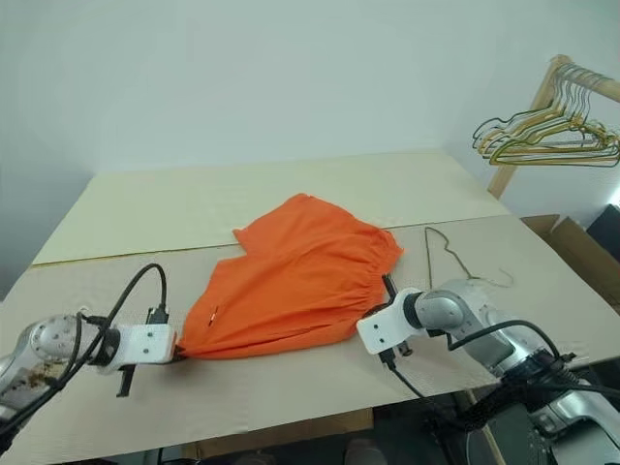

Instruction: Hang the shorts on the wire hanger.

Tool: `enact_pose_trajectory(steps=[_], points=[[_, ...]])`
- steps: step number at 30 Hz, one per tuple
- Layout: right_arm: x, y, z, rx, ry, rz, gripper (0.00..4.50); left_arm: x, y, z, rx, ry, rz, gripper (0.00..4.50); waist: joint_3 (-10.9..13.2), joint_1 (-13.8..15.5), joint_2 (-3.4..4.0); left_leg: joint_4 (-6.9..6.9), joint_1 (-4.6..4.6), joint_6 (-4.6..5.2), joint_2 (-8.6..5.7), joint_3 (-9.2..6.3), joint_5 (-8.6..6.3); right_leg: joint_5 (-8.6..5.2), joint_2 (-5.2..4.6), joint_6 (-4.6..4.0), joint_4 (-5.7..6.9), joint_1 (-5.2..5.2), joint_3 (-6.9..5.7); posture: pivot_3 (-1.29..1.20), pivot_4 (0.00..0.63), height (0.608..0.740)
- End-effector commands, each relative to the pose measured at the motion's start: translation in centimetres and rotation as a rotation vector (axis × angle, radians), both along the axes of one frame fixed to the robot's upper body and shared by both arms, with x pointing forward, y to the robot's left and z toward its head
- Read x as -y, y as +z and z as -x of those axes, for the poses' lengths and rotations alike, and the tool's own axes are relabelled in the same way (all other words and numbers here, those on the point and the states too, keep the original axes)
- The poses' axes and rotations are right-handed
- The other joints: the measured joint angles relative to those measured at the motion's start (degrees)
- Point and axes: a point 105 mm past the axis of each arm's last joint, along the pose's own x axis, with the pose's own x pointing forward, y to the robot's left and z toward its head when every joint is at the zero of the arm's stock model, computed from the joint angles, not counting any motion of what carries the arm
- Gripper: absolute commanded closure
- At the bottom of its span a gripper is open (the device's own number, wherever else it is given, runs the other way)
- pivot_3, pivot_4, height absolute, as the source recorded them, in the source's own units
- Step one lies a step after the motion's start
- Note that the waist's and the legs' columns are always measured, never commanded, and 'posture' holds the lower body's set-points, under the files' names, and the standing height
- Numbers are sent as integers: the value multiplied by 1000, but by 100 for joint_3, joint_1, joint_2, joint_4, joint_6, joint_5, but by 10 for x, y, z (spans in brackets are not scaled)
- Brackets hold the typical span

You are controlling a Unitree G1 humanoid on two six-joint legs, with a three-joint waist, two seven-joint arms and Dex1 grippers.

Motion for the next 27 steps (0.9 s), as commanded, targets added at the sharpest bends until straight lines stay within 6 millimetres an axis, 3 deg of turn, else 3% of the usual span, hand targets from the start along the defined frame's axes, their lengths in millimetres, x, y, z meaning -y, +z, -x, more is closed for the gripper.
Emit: enact_pose_trajectory(steps=[1, 10, 20, 22, 27], points=[[8, 8, -4, 9, 50, 44, 4500, 6, 18, 9, 18, 33, -25, 4460, 1, 34, -1, 0, 1, 2, 0, -1, -1, 0, -1, 0, -1, 3, 0, 14, 0, 740], [25, 5, 12, -73, 160, 102, 4500, 21, 19, 50, -144, 21, -19, 4460, 4, 147, 3, -3, 10, 4, 2, 5, -2, -1, -2, -3, -8, 12, 4, 11, 0, 740], [37, 2, 22, -111, 205, 153, 4500, 37, 21, 54, -188, -17, 57, 4460, 7, 156, 9, -4, 13, 8, 1, 3, -5, -2, -5, -4, -17, 24, 2, 0, 0, 740], [41, 1, 25, -127, 220, 168, 4500, 44, 23, 55, -209, -38, 115, 4033, 9, 154, 13, -4, 15, 7, 2, 3, -5, -2, -5, -4, -17, 27, 2, -7, 0, 740], [45, 2, 29, -143, 253, 167, 2860, 49, 27, 55, -217, -75, 158, 2531, 9, 144, 16, -4, 16, 7, 5, 3, -5, -3, -3, -6, -17, 28, 1, -12, 0, 740]])
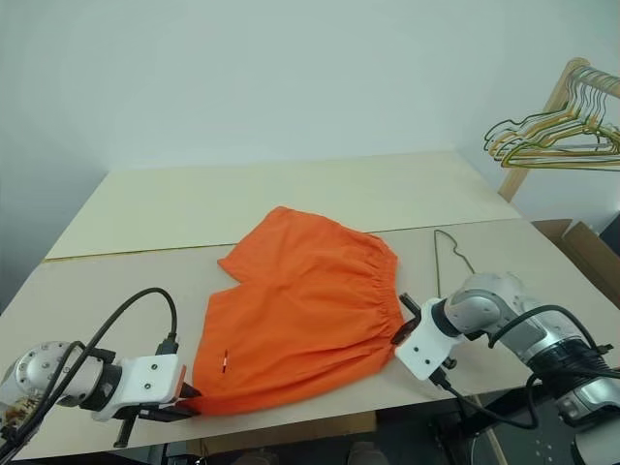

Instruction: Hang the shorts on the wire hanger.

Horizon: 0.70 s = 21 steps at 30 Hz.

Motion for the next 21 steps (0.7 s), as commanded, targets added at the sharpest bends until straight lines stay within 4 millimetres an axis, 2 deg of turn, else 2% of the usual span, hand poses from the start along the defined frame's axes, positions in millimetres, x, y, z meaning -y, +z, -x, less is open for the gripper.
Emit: enact_pose_trajectory(steps=[1, 7, 8, 12, 14, 16, 18, 21], points=[[1, 10, -1, 12, 18, -27, 2508, 1, 7, 0, -2, -32, 14, 2196, 0, -15, 1, 0, 0, 0, 0, 1, 0, 0, -1, 0, 0, 0, 1, -11, 0, 740], [-4, 24, 9, -68, -24, -117, 396, -19, 16, -2, -6, -9, -13, 186, 1, -10, 3, -1, 0, 0, 2, 2, 0, -1, -1, -2, 0, 0, 2, -10, 0, 740], [-5, 30, 10, -90, -52, -163, 32, -23, 22, -3, 1, 8, -3, 0, 2, -6, 3, -1, 0, 0, 2, 1, 0, -2, -1, -3, 0, 0, 2, -6, 0, 740], [-10, 62, 1, -150, -255, -406, 32, -33, 44, -18, 109, 102, 102, 0, 3, 8, 5, 0, 3, 3, 4, -4, -1, -2, -4, -3, -2, 8, -1, 1, 0, 740], [-11, 79, -12, -156, -400, -547, 32, -26, 57, -34, 201, 155, 226, 0, 3, 29, 10, 0, 12, 3, 6, -8, -1, -2, -6, -3, -5, 21, -4, -3, 0, 740], [-5, 88, -23, -168, -563, -626, 32, -13, 69, -50, 287, 189, 379, 0, 4, 69, 12, 1, 19, 2, 7, -16, -2, -1, -7, -2, -9, 38, -11, -11, 0, 740], [2, 91, -39, -126, -726, -702, 32, 1, 77, -64, 341, 228, 503, 0, 0, 123, 5, 3, 23, 0, 5, -22, -2, 1, -8, 1, -10, 45, -16, -25, 0, 740], [12, 90, -60, -130, -1037, -832, 32, 18, 86, -75, 377, 230, 648, 0, -7, 139, 0, 4, 21, -2, -1, -24, -2, 3, -9, 3, -12, 45, -16, -43, 0, 740]])
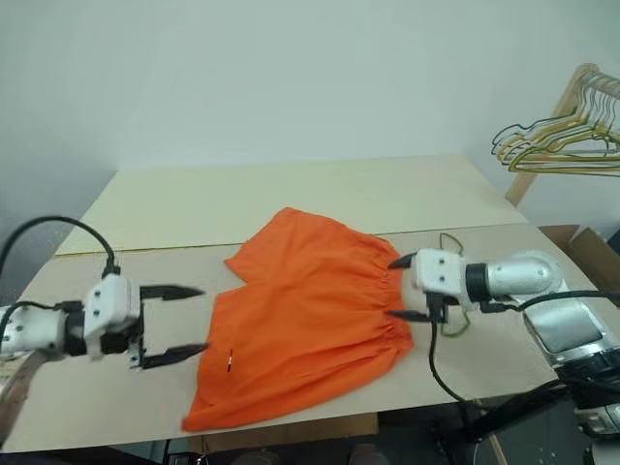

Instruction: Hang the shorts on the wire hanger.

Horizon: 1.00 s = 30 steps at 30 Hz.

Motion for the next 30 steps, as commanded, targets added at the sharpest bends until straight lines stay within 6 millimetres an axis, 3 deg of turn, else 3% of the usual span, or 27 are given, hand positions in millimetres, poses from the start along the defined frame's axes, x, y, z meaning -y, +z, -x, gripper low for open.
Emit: enact_pose_trajectory(steps=[1, 6, 12, 17, 23, 30], points=[[14, 7, -24, -73, -364, -153, 32, 15, 14, -9, 53, -17, 135, 0, -3, -7, -4, 1, -6, 0, -2, 2, 0, 1, 0, 1, 1, -8, 2, -51, 0, 740], [32, -13, -46, -206, -866, -345, 32, 29, 20, -10, 41, -78, 210, 0, -12, -111, -3, 4, -70, -48, -3, 10, 28, 5, -1, -3, 21, -93, 23, -76, 0, 740], [48, -43, -52, -215, -1092, -339, 32, 33, 20, -3, 11, -146, 209, 0, -17, -226, 7, 5, -88, -56, -9, 10, 33, 7, 1, 0, 16, -103, 20, -91, 0, 740], [62, -50, -62, -228, -1156, -329, 32, 36, 14, -2, -4, -160, 177, 0, -20, -378, 18, 6, -79, -37, -8, 10, 24, 9, 7, 3, 16, -93, 21, -99, 0, 740], [64, -65, -66, -305, -1107, -264, 32, 36, 3, 0, -19, -166, 113, 0, -24, -573, 26, 4, -77, -31, -6, 12, 20, 9, 10, 3, 17, -89, 24, -89, 0, 740], [58, -67, -71, -341, -1037, -261, 32, 35, 0, 3, -29, -171, 96, 0, -27, -654, 36, 4, -70, -23, -5, 10, 16, 10, 10, 4, 22, -87, 31, -86, 0, 740]])
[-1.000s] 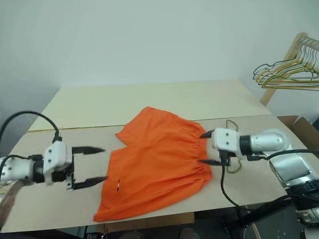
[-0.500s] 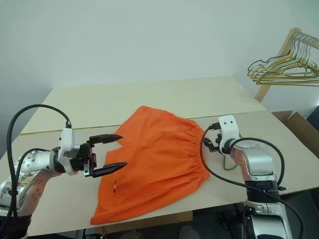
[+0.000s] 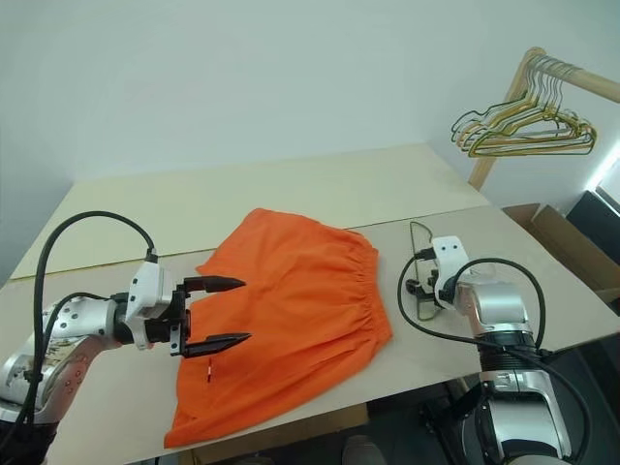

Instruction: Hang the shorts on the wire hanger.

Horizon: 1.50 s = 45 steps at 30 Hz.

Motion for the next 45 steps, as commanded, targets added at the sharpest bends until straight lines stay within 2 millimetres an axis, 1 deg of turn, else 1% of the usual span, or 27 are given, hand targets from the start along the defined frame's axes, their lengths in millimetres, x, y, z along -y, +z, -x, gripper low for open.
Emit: enact_pose_trajectory(steps=[1, 6, 8, 12, 15, 17, 22, 26, 27, 30, 34, 36, 39, 40, 42, 43, 45], points=[[-6, 20, -12, 59, 54, 5, 32, 2, 5, 3, 38, -23, -9, 0, 0, -1, 2, 0, 0, 0, 0, -1, 0, 0, 0, 0, 0, 0, 0, -84, 0, 740], [-14, 8, -8, -19, 79, -37, 32, 3, 4, 4, 37, -25, -14, 0, 0, 8, 3, -1, 0, 0, 0, -4, 0, 0, 0, 0, -1, 0, -2, -78, 0, 740], [-15, 2, -7, -56, 70, -26, 32, 3, 2, 5, 32, -26, -16, 0, 0, 12, 3, 0, -1, -2, -1, -4, 1, 1, -2, 1, -2, 1, -1, -76, 0, 740], [-16, -6, -5, -127, 16, -79, 32, 3, 1, 7, 30, -24, -19, 0, -4, 10, 4, -1, 3, -2, 1, -5, 1, 1, 0, 1, -1, 2, -1, -71, 0, 740], [-17, -14, -3, -156, 13, -67, 586, 2, 0, 8, 32, -15, -25, 0, -19, 15, 2, -2, 7, -2, 1, -8, 1, 1, 0, 1, -1, 6, -2, -61, 0, 740], [-19, -19, -1, -172, 20, -50, 1352, 2, 0, 8, 33, -11, -25, 0, -22, 14, 0, -2, 12, 0, 0, -7, 0, 1, -1, 1, -2, 11, -2, -58, 0, 740], [-21, -23, -1, -180, 28, -37, 2938, 1, 0, 8, 38, -1, -28, 0, -30, 12, -3, -6, 30, 2, 2, -6, -2, 1, 1, 1, -2, 24, -1, -53, 0, 740], [-20, -24, -2, -176, 23, -30, 4337, 0, 0, 8, 39, 0, -30, 0, -30, 13, -2, -10, 54, 7, 3, -9, -6, 0, 2, 1, -8, 56, -2, -54, 0, 740], [-20, -23, -3, -172, 19, -31, 4426, 0, 0, 7, 40, 1, -29, 0, -31, 13, -2, -10, 56, 8, 3, -9, -6, 0, 2, 1, -10, 59, -4, -54, 0, 740], [-20, -20, -5, -155, 16, -20, 4426, 0, -1, 5, 47, 12, -28, 0, -31, 12, -2, -10, 67, 10, 3, -11, -7, 0, 2, 1, -13, 74, -6, -55, 0, 740], [-19, -6, -12, -54, 30, 30, 4426, 1, 1, 2, 59, 30, -7, 0, -30, 14, -2, -11, 76, 10, 3, -11, -8, 0, 2, 2, -14, 84, -7, -55, 0, 740], [-23, 11, -18, 65, 84, 114, 4426, 1, 6, -10, 56, 106, 60, 0, -28, 26, 2, -11, 76, 10, 2, -12, -8, 0, 1, 2, -15, 85, -7, -54, 0, 740], [-42, 49, -20, 281, 184, 162, 4426, -2, 11, -27, 18, 231, 165, 0, -20, 40, 15, -9, 65, 11, 1, -13, -8, 0, 0, 4, -14, 77, -9, -58, 0, 740], [-48, 58, -18, 329, 210, 162, 4426, -3, 12, -31, -4, 266, 199, 0, -20, 40, 23, -8, 56, 11, 0, -13, -8, 0, -2, 4, -9, 63, -7, -62, 0, 740], [-69, 79, -10, 460, 325, 175, 4426, -2, 14, -40, -68, 334, 301, 0, -21, 36, 25, -8, 32, 9, -3, -10, -7, 1, -2, 6, 1, 24, 0, -60, 0, 740], [-80, 87, -5, 499, 372, 165, 4426, -1, 13, -44, -100, 362, 338, 0, -21, 33, 25, -7, 14, -3, -3, -9, 0, 2, 0, 7, 6, 4, 3, -64, 0, 740], [-103, 102, 7, 605, 481, 152, 4426, 3, 11, -52, -160, 406, 414, 0, -22, 30, 24, -5, 4, -13, -2, -10, 6, 2, 1, 8, 3, -3, 2, -63, 0, 740]])
